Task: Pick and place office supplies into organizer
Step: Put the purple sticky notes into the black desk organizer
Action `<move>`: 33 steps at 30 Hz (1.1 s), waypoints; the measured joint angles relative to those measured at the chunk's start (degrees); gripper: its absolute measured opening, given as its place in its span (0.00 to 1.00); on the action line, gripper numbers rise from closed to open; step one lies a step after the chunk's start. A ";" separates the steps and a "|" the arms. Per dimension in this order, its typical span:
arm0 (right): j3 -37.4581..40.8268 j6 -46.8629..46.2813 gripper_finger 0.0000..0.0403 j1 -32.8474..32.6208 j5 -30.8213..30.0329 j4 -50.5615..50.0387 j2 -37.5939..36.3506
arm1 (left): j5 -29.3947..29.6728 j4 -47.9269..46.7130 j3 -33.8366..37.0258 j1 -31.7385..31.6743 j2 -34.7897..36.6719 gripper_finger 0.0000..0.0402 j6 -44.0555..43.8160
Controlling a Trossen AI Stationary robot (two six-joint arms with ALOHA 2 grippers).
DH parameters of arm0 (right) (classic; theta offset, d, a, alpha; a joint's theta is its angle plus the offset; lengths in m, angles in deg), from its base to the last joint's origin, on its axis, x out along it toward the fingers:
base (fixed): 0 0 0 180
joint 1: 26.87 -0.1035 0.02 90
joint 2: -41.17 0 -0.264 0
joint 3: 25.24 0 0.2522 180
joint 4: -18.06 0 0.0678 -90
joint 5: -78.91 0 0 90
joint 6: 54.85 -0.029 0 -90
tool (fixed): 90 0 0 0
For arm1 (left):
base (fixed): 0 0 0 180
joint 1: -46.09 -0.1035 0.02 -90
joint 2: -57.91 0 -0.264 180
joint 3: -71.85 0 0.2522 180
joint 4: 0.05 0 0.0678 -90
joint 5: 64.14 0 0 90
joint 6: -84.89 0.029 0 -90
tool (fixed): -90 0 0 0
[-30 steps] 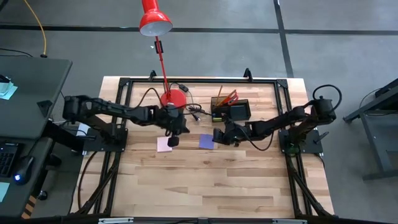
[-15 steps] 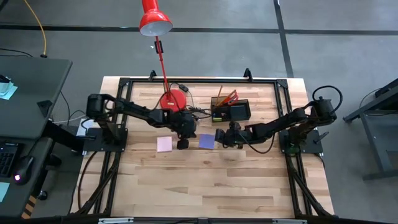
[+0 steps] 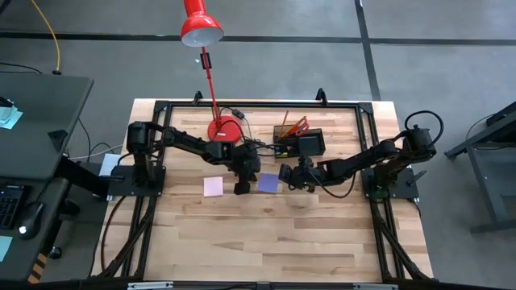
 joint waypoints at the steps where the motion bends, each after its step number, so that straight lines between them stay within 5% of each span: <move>1: 0.00 -0.41 0.35 0.22 0.02 -0.18 0.00 | -0.06 0.20 0.00 -0.01 -0.04 0.00 -0.07; 11: -0.11 -2.50 0.35 2.63 10.27 -6.20 1.27 | -0.76 1.12 0.02 0.02 -0.16 0.00 -1.99; 33: -0.09 -1.43 0.35 2.67 6.12 14.84 10.86 | -5.18 3.48 0.11 0.50 -0.98 0.00 -3.22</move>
